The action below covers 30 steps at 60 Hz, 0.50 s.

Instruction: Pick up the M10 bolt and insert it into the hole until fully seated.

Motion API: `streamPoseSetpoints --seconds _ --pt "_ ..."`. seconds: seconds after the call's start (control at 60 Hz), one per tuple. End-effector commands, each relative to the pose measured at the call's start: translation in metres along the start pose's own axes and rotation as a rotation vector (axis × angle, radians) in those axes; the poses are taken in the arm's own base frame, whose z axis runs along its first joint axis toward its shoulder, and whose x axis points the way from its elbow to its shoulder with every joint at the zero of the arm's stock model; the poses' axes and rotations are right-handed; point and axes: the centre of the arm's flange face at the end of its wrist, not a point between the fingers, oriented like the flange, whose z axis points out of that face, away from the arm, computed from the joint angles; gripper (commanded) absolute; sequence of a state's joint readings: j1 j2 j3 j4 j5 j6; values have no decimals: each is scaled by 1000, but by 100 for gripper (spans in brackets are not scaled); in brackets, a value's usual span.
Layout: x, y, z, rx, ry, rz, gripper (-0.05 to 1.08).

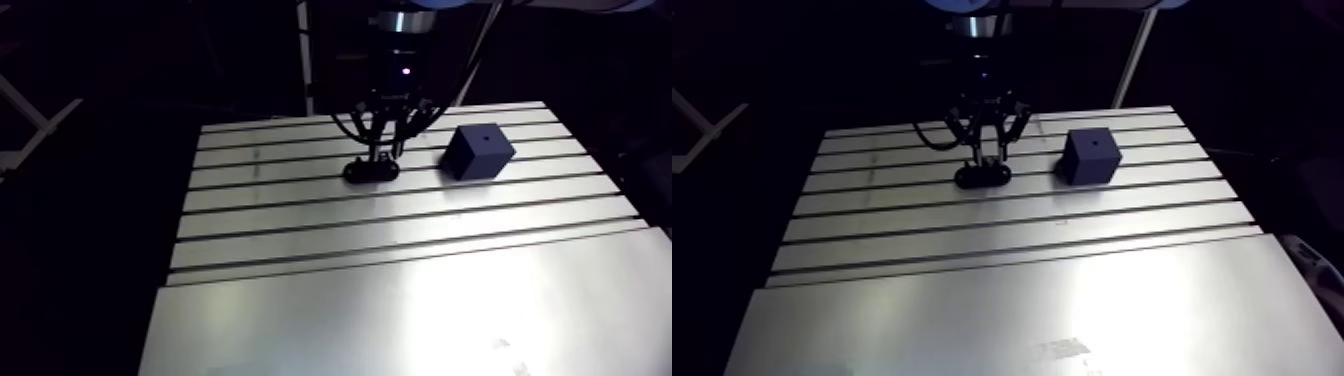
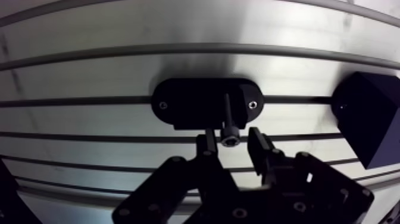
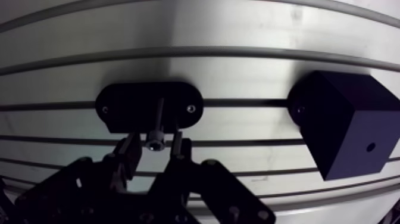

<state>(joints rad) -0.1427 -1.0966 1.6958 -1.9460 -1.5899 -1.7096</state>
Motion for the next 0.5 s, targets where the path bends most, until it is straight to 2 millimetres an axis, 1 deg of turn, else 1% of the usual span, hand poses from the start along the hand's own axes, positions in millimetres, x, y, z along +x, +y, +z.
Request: streamPoseSetpoints --seconds 0.017,0.5 --pt "0 0 1 0 -2 0 60" --pt "0 0 1 0 -4 -5 63"
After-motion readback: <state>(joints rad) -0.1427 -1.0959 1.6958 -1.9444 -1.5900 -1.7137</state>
